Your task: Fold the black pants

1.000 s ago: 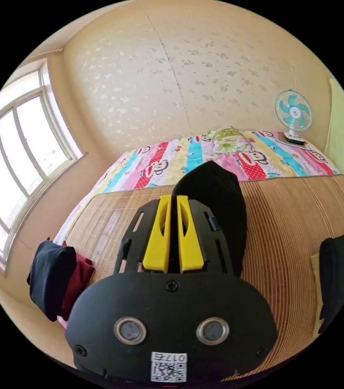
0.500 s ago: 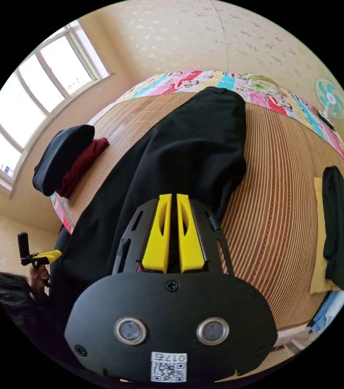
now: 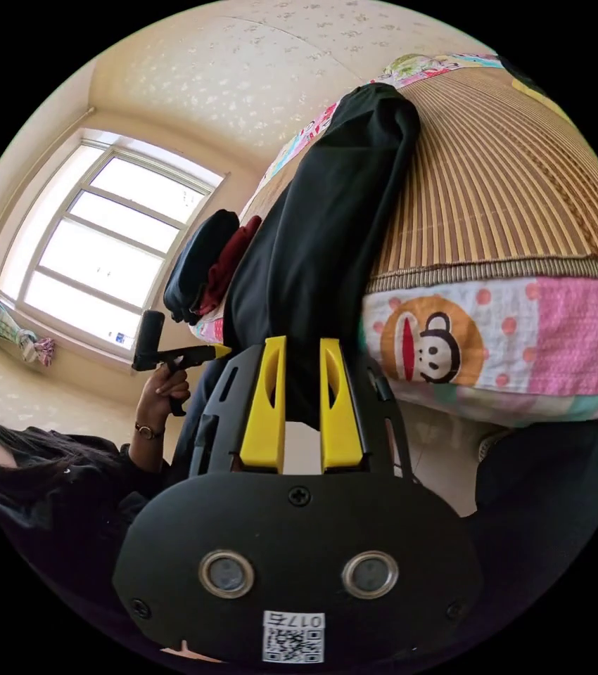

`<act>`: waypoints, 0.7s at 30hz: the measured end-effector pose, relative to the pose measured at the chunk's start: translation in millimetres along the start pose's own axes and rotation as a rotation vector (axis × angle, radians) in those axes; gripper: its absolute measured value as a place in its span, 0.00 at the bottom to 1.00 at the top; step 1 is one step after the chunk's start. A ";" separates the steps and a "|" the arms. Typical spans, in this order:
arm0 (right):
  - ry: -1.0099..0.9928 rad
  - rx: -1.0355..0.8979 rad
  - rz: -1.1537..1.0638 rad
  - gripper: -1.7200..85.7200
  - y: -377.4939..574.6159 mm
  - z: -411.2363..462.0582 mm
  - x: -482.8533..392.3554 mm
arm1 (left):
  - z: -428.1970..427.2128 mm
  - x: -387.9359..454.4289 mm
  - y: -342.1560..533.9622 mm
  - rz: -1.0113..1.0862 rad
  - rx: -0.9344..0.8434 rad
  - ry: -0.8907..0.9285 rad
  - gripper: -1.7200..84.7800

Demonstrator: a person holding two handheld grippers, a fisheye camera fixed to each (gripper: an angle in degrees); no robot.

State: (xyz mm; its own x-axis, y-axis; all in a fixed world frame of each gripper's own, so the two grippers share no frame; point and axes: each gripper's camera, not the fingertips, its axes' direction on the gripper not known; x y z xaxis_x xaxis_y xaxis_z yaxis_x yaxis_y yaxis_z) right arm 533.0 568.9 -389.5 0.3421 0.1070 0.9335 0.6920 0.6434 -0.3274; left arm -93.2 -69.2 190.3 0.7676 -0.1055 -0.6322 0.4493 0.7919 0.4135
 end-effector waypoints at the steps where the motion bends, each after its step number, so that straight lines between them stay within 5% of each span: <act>1: -0.006 -0.001 0.003 0.06 0.9 -3.4 -0.1 | -4.0 6.6 1.1 0.027 -0.002 -0.004 0.03; 8: -0.181 0.124 -0.203 0.04 8.0 -85.7 -46.9 | -55.3 25.1 31.8 0.267 0.124 0.350 0.01; 16: 0.196 -0.192 -0.086 0.09 7.1 -36.0 -31.0 | 16.8 4.3 38.1 -0.008 -0.072 -0.248 0.03; 21: 0.143 0.030 -0.038 0.15 -15.5 -67.8 -32.9 | -11.9 14.6 19.6 0.048 0.193 -0.080 0.12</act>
State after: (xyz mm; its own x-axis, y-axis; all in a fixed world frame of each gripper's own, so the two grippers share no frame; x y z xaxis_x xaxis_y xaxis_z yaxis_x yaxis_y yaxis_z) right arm 554.1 504.0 -425.0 0.4050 -0.0257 0.9139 0.6875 0.6675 -0.2859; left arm -78.7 -48.1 181.3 0.8205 -0.1239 -0.5580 0.4846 0.6685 0.5642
